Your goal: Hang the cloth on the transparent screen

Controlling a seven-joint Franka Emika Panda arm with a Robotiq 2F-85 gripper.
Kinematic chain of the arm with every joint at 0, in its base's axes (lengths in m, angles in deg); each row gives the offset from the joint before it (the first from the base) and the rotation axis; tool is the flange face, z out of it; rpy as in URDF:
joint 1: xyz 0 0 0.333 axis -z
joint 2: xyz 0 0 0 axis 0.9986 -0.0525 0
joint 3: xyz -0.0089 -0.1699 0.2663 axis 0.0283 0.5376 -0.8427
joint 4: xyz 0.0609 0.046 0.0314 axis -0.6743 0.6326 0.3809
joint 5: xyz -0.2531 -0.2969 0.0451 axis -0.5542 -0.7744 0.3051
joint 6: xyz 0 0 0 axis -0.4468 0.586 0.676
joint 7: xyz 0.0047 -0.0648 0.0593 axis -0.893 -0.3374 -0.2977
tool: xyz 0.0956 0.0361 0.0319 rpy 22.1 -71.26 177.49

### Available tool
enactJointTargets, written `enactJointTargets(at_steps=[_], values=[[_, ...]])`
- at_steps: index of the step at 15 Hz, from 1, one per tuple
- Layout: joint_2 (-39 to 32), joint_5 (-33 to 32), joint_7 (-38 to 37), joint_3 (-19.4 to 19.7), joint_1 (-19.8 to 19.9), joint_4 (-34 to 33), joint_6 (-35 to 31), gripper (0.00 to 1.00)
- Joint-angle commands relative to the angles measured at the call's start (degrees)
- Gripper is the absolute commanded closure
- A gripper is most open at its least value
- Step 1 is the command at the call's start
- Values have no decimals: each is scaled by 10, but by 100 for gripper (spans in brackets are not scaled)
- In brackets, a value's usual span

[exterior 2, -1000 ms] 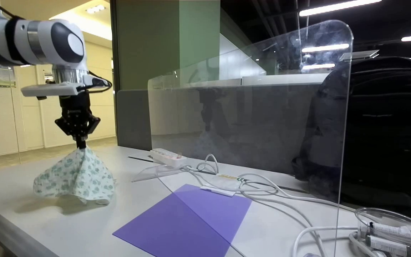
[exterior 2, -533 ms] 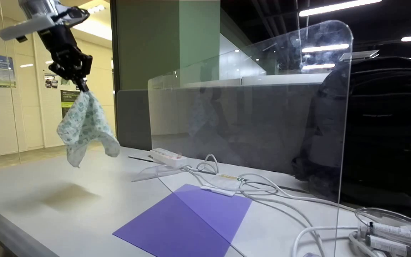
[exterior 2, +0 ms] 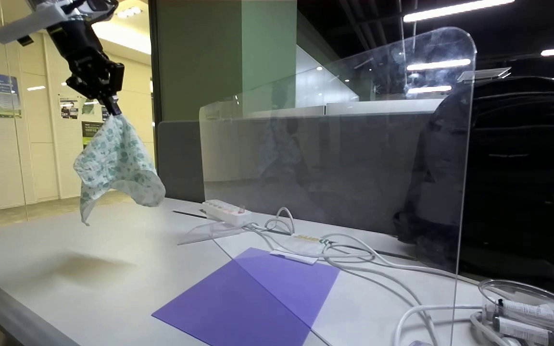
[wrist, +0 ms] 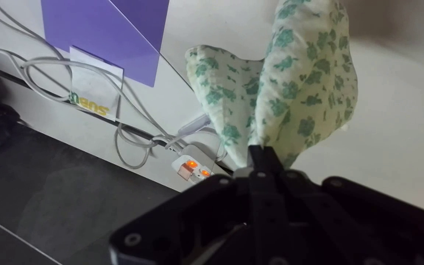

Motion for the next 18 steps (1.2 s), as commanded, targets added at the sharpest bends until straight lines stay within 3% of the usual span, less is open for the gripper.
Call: enactJointTargets(at_steps=[1, 10, 16, 17, 18], values=[[3, 4, -62, -20, 35, -39, 45, 100], [22, -19, -108, -14, 106, -152, 32, 100], [17, -45, -100, -7, 154, -245, 40, 100], [14, -46, -107, -4, 162, -255, 41, 100], [24, -33, -84, -2, 147, -224, 27, 100]])
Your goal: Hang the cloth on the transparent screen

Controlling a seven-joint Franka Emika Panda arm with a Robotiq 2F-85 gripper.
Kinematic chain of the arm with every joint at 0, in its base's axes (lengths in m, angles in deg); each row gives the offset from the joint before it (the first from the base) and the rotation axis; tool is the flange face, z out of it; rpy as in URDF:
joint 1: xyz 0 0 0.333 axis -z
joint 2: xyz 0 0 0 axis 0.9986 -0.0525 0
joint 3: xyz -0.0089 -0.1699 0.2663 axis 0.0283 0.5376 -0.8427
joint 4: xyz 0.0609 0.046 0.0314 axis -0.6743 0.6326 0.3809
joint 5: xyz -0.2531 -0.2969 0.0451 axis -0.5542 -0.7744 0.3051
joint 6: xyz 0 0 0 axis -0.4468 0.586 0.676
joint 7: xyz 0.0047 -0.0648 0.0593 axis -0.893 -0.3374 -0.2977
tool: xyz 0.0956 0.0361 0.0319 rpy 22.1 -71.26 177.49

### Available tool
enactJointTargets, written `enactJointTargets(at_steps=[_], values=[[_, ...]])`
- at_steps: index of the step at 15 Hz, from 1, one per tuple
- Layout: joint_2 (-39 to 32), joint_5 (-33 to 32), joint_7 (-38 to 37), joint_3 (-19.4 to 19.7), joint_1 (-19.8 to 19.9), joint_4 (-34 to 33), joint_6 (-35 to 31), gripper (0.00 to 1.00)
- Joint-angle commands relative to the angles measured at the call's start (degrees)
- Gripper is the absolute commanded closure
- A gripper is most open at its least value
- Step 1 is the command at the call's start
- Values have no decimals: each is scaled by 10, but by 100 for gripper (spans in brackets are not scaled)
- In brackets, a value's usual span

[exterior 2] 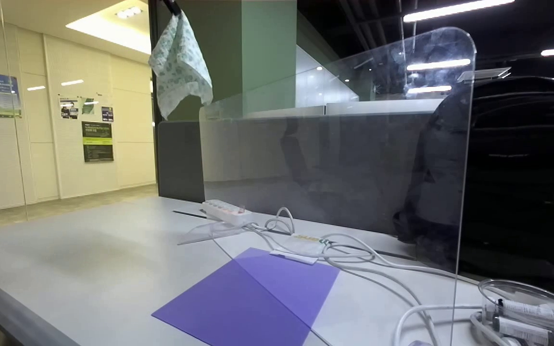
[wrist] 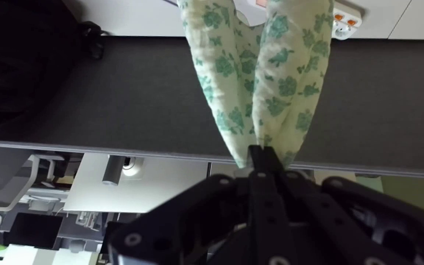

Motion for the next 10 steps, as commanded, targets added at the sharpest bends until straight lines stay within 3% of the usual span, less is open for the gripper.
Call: enactJointTargets(at_steps=[1, 5, 10], values=[[-2, -3, 1, 6, -3, -6, 2, 99], [-6, -3, 3, 5, -8, -2, 2, 100], [-40, 110, 132, 55, -50, -37, 58, 100]])
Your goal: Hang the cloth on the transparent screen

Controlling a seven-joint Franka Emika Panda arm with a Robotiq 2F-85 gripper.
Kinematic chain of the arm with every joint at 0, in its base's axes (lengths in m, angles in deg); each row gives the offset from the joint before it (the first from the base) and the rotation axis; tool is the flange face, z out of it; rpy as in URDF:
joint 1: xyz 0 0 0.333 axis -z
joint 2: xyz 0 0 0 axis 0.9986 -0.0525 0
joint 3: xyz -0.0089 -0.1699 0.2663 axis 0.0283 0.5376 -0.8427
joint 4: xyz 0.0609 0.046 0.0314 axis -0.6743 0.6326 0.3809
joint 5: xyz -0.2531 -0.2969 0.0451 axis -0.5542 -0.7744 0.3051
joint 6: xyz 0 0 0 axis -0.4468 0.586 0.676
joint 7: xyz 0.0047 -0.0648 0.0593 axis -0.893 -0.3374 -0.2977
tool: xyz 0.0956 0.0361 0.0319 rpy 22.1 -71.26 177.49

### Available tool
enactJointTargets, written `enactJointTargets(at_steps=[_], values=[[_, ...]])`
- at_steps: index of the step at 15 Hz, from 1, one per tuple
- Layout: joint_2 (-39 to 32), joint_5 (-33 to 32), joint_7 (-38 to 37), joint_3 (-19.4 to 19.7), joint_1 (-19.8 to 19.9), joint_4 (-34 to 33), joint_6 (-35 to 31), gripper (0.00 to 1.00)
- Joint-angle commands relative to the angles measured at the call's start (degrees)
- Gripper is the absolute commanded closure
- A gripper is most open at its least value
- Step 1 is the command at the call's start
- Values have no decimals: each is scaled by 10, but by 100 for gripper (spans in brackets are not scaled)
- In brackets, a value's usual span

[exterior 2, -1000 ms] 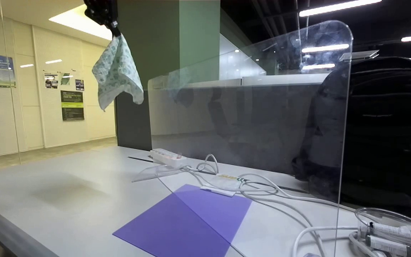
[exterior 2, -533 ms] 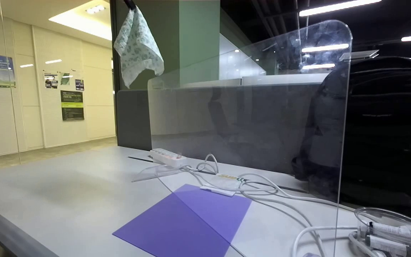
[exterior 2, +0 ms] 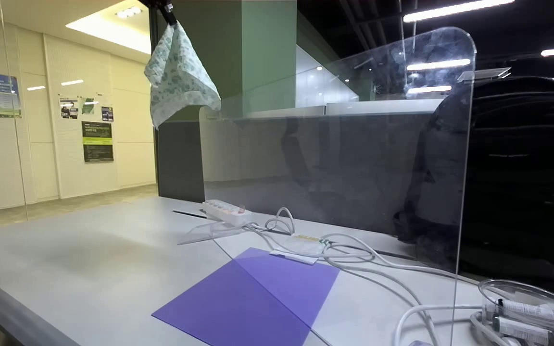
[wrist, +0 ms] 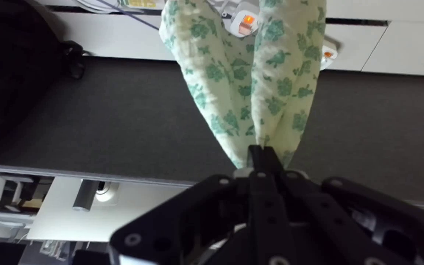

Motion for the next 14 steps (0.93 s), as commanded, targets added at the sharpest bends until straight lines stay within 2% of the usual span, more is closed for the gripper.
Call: enactJointTargets(at_steps=[1, 3, 7, 14], values=[[-29, 67, 90, 48, -30, -42, 54, 100], [-37, 95, 134, 69, -34, -56, 87, 100], [-51, 107, 185, 99, -26, -84, 128, 100], [-86, 106, 209, 132, -17, -125, 153, 100]])
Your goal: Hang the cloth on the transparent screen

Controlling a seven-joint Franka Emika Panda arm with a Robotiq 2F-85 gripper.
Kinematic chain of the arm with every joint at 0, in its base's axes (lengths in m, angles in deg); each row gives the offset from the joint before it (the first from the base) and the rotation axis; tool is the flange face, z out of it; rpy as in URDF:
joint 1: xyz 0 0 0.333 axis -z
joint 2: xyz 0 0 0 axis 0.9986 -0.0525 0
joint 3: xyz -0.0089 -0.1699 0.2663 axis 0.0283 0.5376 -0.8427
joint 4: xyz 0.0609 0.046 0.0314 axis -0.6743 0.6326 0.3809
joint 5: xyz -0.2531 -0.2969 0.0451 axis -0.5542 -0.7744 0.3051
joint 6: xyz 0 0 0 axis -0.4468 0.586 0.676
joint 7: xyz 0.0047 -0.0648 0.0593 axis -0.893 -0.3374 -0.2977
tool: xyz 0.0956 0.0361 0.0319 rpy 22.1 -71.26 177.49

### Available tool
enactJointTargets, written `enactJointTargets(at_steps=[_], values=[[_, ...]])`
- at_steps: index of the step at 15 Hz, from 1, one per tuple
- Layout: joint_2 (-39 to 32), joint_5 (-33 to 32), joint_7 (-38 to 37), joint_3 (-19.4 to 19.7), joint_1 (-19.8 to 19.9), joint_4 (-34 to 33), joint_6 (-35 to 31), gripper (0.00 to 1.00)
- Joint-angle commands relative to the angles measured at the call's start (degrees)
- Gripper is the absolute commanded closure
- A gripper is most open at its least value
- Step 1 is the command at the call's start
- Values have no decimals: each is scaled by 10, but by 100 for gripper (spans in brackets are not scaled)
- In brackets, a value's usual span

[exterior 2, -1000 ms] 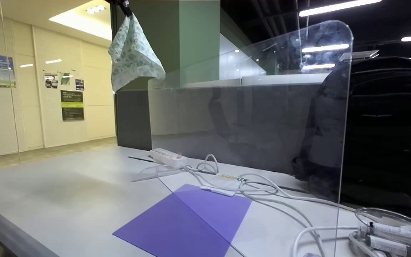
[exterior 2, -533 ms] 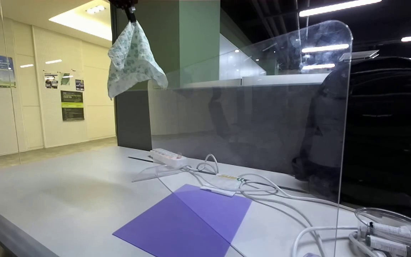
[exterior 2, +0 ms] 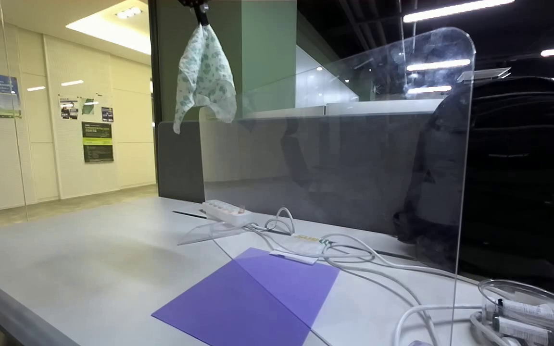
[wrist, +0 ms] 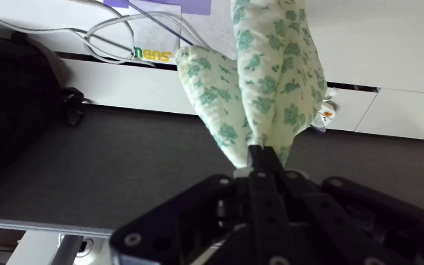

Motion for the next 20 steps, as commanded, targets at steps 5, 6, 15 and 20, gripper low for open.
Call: enactJointTargets(at_steps=[5, 6, 15, 20], values=[[-39, 18, 15, 28, 7, -60, 32, 100], [-40, 19, 17, 31, 8, -64, 36, 100], [-43, 22, 33, 42, 13, -55, 76, 100], [-43, 23, 33, 47, 18, -44, 96, 100]])
